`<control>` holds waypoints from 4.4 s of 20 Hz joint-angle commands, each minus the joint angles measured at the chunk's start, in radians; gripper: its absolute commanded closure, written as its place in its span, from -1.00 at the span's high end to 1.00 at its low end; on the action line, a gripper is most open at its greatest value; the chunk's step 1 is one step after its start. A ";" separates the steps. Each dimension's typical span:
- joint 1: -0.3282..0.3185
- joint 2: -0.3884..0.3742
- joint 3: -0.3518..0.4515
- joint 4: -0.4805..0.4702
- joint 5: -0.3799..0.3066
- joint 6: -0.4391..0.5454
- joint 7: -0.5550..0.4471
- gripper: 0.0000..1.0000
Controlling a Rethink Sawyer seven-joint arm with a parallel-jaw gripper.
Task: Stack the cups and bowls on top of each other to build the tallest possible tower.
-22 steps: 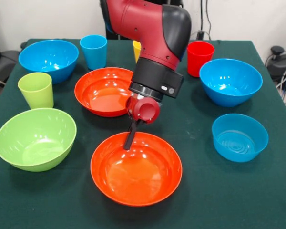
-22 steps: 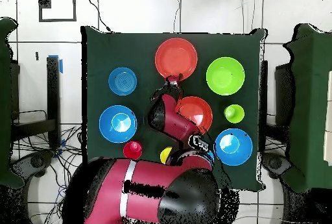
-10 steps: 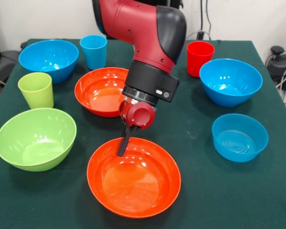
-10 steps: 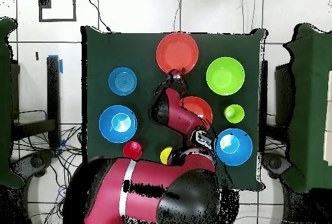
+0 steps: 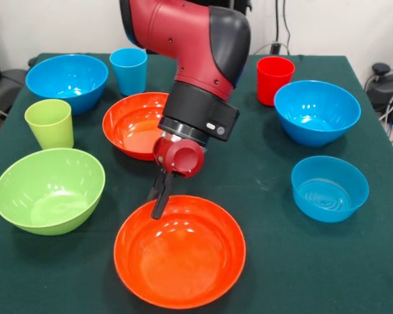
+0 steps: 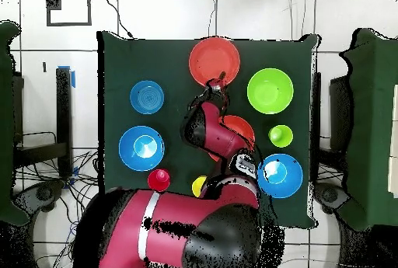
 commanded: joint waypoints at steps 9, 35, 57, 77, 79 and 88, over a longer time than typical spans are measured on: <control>0.055 0.011 0.016 -0.061 -0.013 0.168 -0.004 1.00; 0.078 -0.190 0.060 0.129 -0.144 0.340 0.040 1.00; -0.268 -0.368 0.652 0.353 -0.574 1.201 -0.420 1.00; -0.278 -0.567 0.639 0.387 -0.615 1.130 -0.296 1.00; -0.275 -0.548 0.629 0.359 -0.640 1.163 -0.317 1.00; -0.233 -0.470 0.586 0.252 -0.801 1.243 -0.344 1.00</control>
